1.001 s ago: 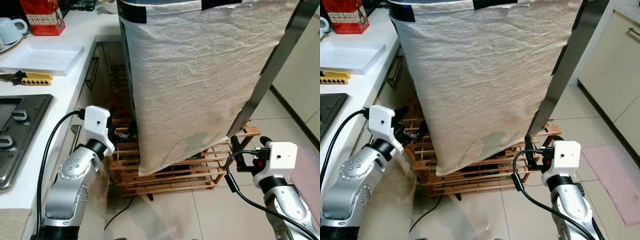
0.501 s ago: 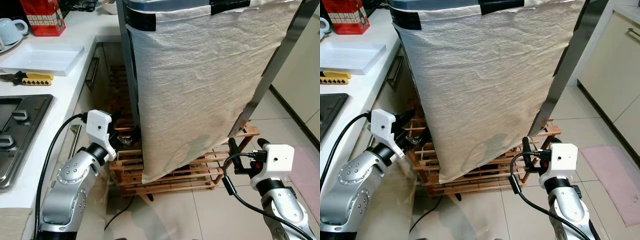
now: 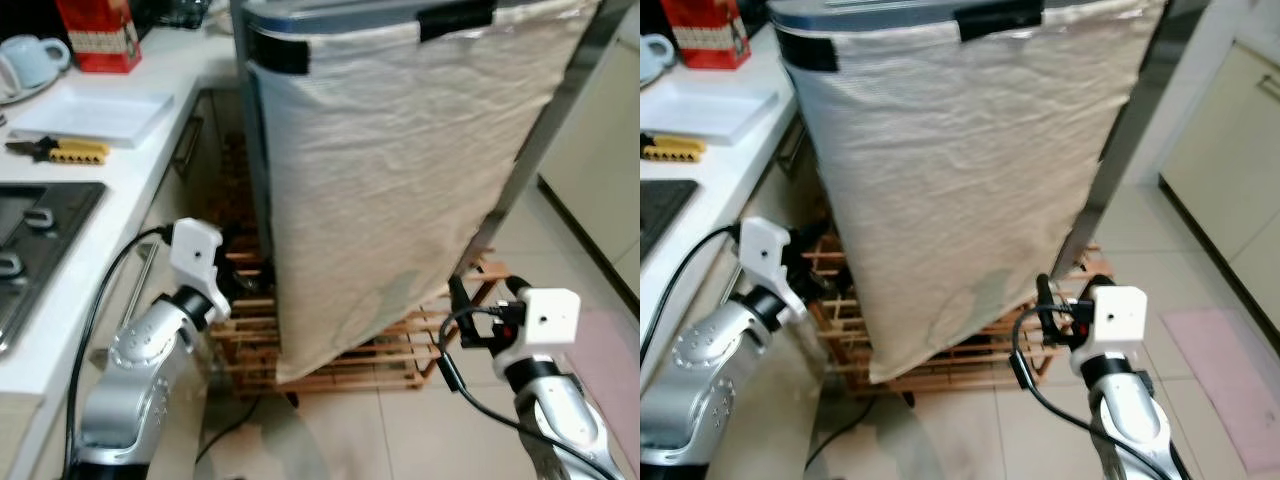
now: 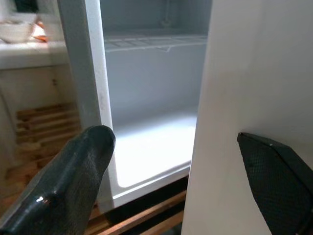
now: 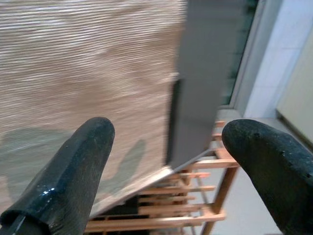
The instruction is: Restocking fridge
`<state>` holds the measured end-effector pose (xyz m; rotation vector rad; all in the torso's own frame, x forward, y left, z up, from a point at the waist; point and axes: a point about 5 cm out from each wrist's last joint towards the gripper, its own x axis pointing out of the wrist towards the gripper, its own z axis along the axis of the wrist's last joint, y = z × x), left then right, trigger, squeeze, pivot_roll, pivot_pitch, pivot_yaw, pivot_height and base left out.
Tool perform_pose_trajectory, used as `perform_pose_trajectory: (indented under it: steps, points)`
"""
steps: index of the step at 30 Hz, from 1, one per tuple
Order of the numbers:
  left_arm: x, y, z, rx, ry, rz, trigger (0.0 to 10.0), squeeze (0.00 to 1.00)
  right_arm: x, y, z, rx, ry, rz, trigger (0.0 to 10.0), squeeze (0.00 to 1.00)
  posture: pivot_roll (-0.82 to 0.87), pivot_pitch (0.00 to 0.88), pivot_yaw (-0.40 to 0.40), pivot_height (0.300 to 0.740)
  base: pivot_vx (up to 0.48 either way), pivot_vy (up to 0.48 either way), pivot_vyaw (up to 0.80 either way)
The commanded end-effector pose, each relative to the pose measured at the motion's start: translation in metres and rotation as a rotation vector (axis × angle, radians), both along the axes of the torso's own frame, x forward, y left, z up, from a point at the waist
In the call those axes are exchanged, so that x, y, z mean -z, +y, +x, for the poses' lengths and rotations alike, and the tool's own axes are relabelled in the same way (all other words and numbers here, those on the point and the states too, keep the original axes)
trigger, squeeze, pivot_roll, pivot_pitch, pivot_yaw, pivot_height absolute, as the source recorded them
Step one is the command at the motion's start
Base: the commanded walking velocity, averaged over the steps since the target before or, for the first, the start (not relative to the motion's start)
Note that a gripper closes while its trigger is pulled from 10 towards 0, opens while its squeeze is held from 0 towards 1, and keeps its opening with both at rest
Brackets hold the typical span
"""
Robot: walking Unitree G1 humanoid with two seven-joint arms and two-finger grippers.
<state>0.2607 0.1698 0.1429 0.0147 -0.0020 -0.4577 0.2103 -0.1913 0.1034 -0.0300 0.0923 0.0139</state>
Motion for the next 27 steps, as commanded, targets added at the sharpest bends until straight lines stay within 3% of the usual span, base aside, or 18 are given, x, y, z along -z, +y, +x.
perform_pose_trajectory:
  steps: [1, 16, 27]
  points:
    - [-0.002, -0.011, -0.002, 0.051, -0.007, -0.011, 10.0, 0.0, -0.003, -0.003, 0.0, 0.013, -0.011, -0.008, 10.0, 0.0, -0.04, 0.0, -0.014, 0.74, 0.0, 0.0, 0.0]
    - [-0.005, 0.013, 0.001, -0.059, -0.004, 0.022, 10.0, 0.0, -0.001, 0.0, 0.012, -0.007, -0.002, -0.005, 10.0, 0.0, 0.0, 0.0, -0.034, 0.74, 0.0, 0.0, 0.0]
    - [-0.006, 0.003, 0.002, -0.008, 0.001, 0.014, 10.0, 0.0, -0.002, 0.002, 0.015, -0.008, -0.014, 0.005, 10.0, 0.0, -0.01, 0.0, -0.025, 0.74, 0.0, 0.0, 0.0]
